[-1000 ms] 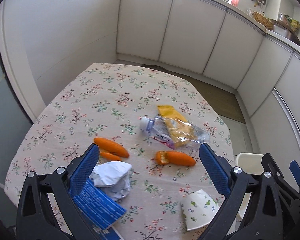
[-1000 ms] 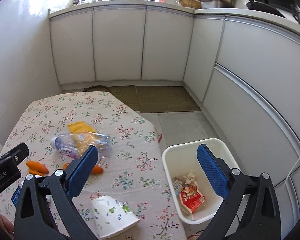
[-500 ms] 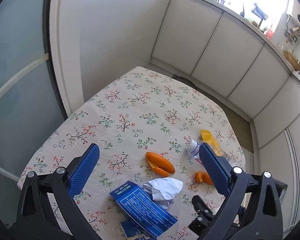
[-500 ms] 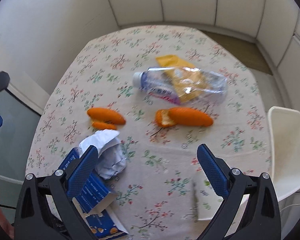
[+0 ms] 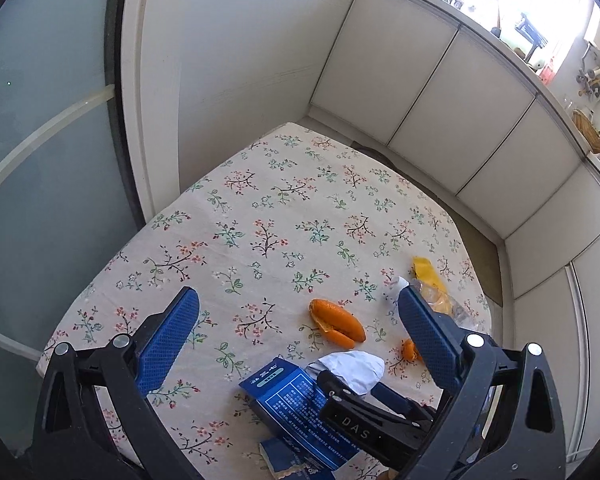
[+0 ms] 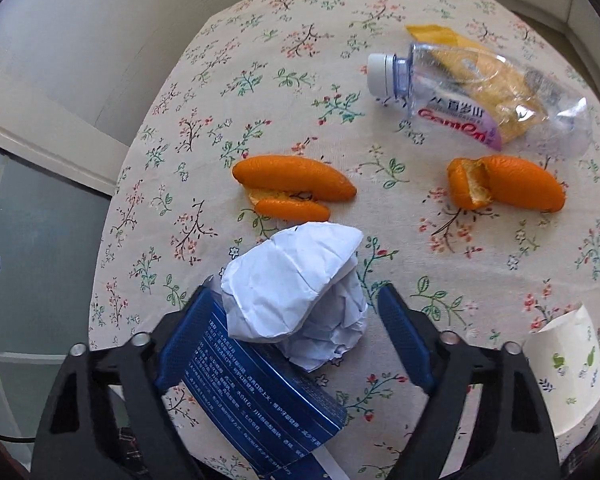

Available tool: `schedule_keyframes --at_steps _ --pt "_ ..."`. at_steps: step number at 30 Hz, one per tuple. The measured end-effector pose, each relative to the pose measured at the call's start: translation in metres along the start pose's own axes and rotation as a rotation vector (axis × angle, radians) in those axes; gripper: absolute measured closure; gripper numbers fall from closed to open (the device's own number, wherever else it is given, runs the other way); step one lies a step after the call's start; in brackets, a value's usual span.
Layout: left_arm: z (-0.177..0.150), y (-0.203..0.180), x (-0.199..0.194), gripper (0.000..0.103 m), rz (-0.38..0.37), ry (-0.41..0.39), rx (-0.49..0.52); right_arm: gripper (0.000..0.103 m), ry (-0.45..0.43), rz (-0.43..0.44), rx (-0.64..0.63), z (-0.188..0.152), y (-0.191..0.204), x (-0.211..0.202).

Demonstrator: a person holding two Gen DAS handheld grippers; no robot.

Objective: Collect trash
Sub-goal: 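Close the right gripper on the crumpled white tissue, then grasp the orange peel with the left gripper while the right gripper holds the tissue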

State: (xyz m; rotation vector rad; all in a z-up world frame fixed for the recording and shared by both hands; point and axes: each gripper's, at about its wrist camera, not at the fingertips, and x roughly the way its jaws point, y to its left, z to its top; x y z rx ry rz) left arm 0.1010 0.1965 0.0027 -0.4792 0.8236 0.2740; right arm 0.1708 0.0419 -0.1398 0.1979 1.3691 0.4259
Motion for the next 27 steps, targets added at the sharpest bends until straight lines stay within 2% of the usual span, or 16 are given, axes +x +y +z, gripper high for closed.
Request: schedule_keyframes --at_steps 4,6,15,20,22,25,27 --pt "0.002 0.008 0.002 0.007 -0.001 0.008 -0.023 0.040 -0.028 0.030 0.034 0.001 -0.007 -0.002" --pt "0.003 0.009 0.003 0.007 0.001 0.008 -0.022 0.042 -0.060 0.016 0.025 0.001 -0.006 -0.007" --pt "0.000 0.000 0.020 0.007 0.011 0.038 -0.009 0.042 -0.181 0.006 0.051 0.006 -0.019 -0.039" --pt "-0.005 -0.012 0.063 0.008 0.022 0.139 -0.026 0.041 -0.270 -0.021 0.076 0.005 -0.039 -0.074" --pt "-0.011 -0.019 0.090 0.009 0.026 0.205 -0.041 0.041 -0.300 -0.029 0.085 0.004 -0.050 -0.088" --pt "-0.023 -0.031 0.127 0.016 0.023 0.299 -0.069 0.041 -0.324 -0.045 0.099 0.003 -0.066 -0.104" --pt "-0.029 -0.039 0.143 0.023 0.038 0.332 -0.069 0.041 -0.327 -0.048 0.110 0.001 -0.076 -0.110"
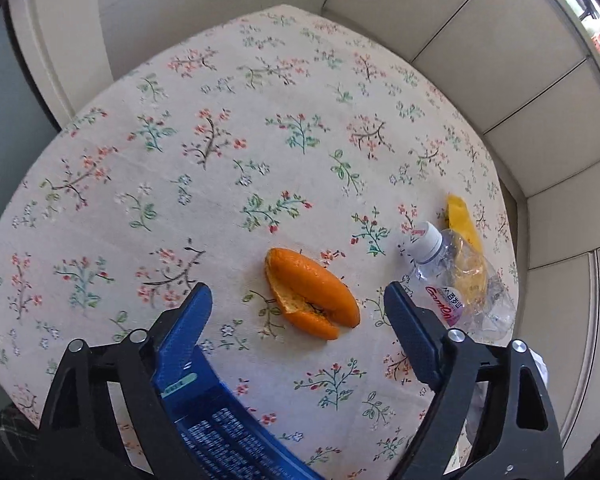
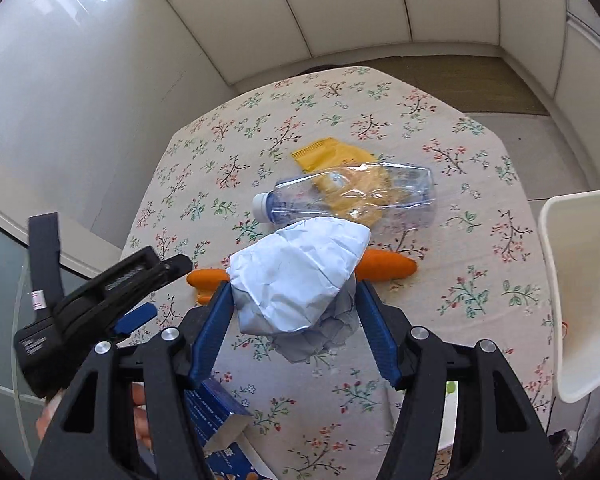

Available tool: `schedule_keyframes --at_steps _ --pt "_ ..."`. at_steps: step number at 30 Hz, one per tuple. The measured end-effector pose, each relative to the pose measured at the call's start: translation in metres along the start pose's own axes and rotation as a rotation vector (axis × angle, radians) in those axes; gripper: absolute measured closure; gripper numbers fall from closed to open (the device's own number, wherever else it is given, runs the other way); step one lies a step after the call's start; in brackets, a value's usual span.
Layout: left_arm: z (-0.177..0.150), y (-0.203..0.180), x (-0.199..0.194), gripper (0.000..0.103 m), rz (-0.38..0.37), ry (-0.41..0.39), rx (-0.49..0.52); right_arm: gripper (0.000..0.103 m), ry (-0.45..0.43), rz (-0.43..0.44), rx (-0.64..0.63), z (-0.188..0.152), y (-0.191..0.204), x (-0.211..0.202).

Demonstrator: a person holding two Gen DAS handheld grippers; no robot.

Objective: Collect trash
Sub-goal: 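Grasp the orange peel with the left gripper while the right gripper holds the tissue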

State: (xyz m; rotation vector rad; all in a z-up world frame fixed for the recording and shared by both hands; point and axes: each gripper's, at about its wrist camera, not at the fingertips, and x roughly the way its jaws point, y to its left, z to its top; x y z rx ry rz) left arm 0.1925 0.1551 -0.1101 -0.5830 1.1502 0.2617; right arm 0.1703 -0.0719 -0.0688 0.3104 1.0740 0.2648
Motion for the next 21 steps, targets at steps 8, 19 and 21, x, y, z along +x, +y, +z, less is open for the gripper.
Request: schedule_keyframes --at_steps 8,19,21 --pt "-0.004 -0.016 0.045 0.037 0.101 0.064 0.007 0.041 -0.030 -0.005 0.000 0.007 -0.022 -0.022" --pt "-0.006 -0.024 0.042 0.080 0.051 0.033 0.091 0.040 -0.074 0.016 0.008 0.009 -0.036 -0.048" --pt "-0.005 -0.021 0.035 0.083 0.020 0.029 0.086 0.040 -0.084 0.023 0.012 0.010 -0.037 -0.052"
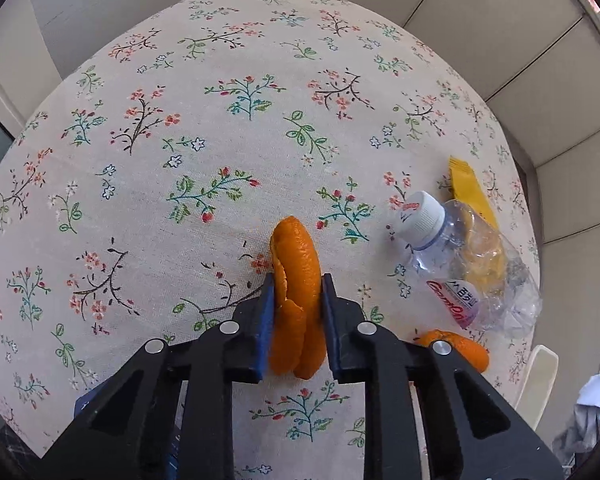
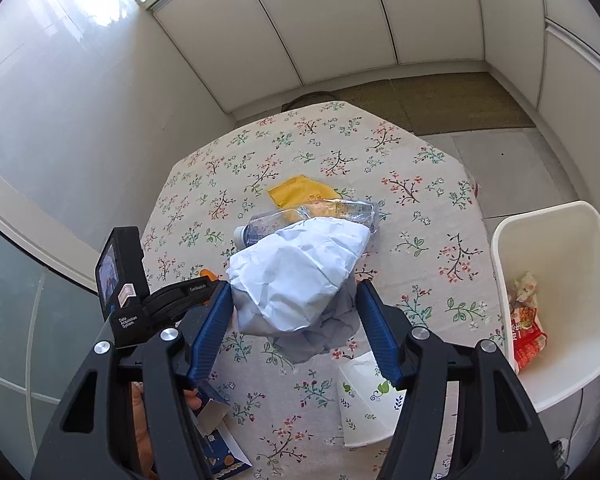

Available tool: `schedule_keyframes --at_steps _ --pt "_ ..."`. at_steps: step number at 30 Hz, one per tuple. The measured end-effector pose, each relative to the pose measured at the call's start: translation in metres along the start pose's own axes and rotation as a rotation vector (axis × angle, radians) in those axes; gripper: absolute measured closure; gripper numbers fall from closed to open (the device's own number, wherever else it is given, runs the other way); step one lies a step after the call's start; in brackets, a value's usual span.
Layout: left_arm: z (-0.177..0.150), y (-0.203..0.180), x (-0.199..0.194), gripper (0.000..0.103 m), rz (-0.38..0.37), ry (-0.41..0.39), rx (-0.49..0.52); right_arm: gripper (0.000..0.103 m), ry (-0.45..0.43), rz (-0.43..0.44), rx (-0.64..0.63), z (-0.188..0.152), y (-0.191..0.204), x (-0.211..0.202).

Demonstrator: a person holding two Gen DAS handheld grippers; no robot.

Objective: Collect trash
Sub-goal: 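Grasp the orange peel with the left gripper while the right gripper holds the tissue, then carry tissue and peel to the white bin and open the right gripper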

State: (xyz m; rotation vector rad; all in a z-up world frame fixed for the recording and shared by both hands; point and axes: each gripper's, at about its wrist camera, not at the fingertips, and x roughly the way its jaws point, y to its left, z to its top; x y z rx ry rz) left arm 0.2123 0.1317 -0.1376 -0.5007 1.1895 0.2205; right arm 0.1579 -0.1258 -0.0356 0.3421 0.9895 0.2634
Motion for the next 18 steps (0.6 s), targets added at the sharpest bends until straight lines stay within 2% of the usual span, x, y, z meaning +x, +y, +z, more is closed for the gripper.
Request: schedule_keyframes --at_steps 8,14,18 --pt "-0.007 -0.021 -0.063 0.084 -0.062 -0.133 0.091 0.040 -0.049 0.022 -0.009 0.001 -0.001 -0.020" --pt "-0.017 -0.061 -0.118 0.084 -0.126 -0.266 0.206 0.040 -0.112 0.004 -0.008 0.005 -0.007 -0.038" --pt "-0.035 -0.084 -0.145 0.084 -0.191 -0.354 0.280 0.040 -0.171 -0.041 -0.020 0.005 -0.011 -0.053"
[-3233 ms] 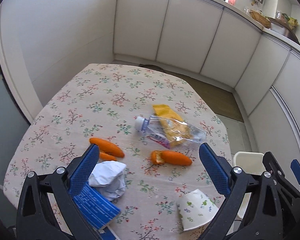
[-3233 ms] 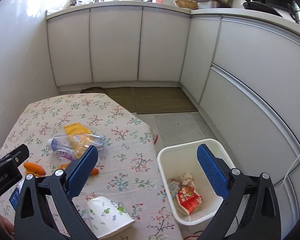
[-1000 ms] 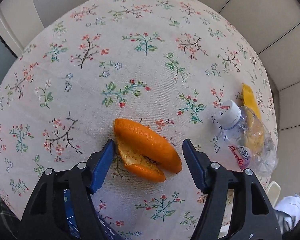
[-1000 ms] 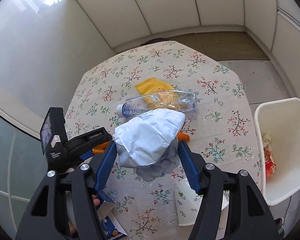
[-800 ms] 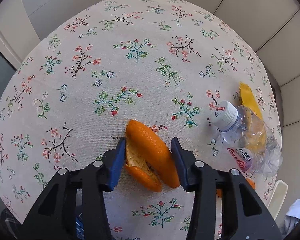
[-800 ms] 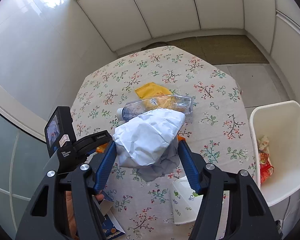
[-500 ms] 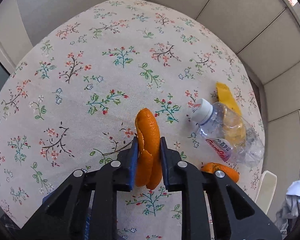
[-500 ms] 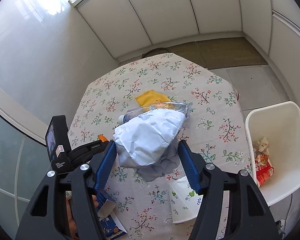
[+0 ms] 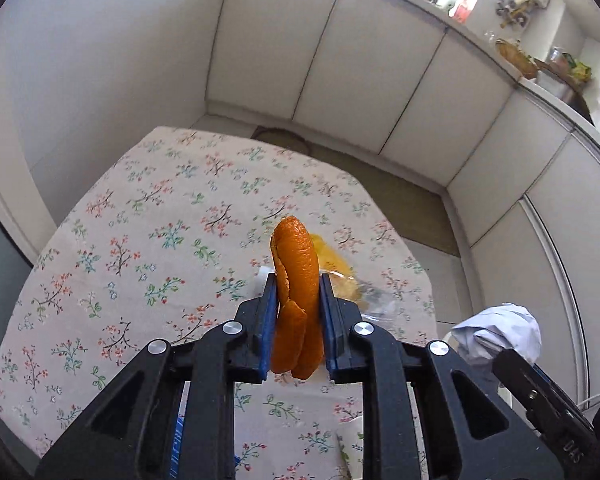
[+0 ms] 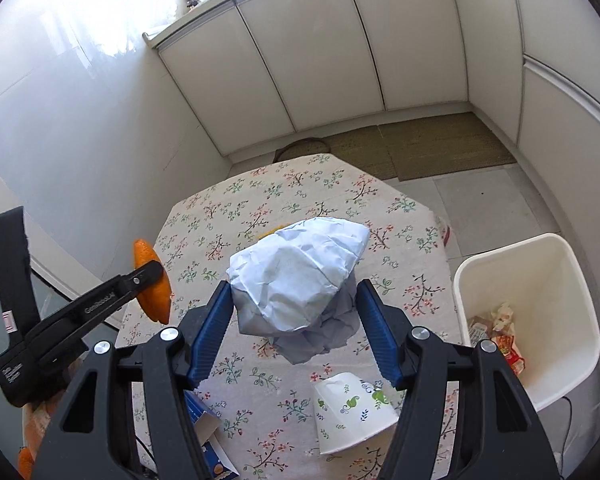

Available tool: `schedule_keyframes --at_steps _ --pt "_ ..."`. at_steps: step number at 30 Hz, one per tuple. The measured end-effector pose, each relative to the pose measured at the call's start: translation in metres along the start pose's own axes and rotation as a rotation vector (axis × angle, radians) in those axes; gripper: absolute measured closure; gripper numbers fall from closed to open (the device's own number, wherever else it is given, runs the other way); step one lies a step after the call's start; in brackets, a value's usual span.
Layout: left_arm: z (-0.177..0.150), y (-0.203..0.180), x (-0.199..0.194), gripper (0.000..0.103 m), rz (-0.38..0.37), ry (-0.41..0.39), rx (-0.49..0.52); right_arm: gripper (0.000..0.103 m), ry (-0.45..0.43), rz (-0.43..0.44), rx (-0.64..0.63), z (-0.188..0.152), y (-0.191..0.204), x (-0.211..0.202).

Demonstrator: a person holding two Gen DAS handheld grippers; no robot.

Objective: Collect trash
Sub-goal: 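Carry tissue and peel to the white bin and open the right gripper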

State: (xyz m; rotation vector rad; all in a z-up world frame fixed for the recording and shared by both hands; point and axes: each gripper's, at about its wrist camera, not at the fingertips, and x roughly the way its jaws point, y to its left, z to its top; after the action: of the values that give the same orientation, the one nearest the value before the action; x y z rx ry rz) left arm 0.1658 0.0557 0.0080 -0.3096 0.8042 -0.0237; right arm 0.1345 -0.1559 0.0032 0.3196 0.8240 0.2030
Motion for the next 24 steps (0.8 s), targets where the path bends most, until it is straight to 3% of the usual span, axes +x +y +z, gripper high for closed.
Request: schedule_keyframes --at_steps 6,13,24 --pt "-0.011 -0.048 -0.019 0.084 -0.095 -0.090 0.106 0.040 -0.117 -0.124 -0.022 0.001 -0.017 -0.023" --pt "-0.027 -0.093 -0.034 0.084 -0.171 -0.176 0.225 0.040 -0.224 -0.286 0.048 0.003 -0.056 -0.047" --pt "-0.047 -0.129 -0.030 0.084 -0.235 -0.201 0.281 0.039 -0.283 -0.509 0.134 -0.003 -0.110 -0.065"
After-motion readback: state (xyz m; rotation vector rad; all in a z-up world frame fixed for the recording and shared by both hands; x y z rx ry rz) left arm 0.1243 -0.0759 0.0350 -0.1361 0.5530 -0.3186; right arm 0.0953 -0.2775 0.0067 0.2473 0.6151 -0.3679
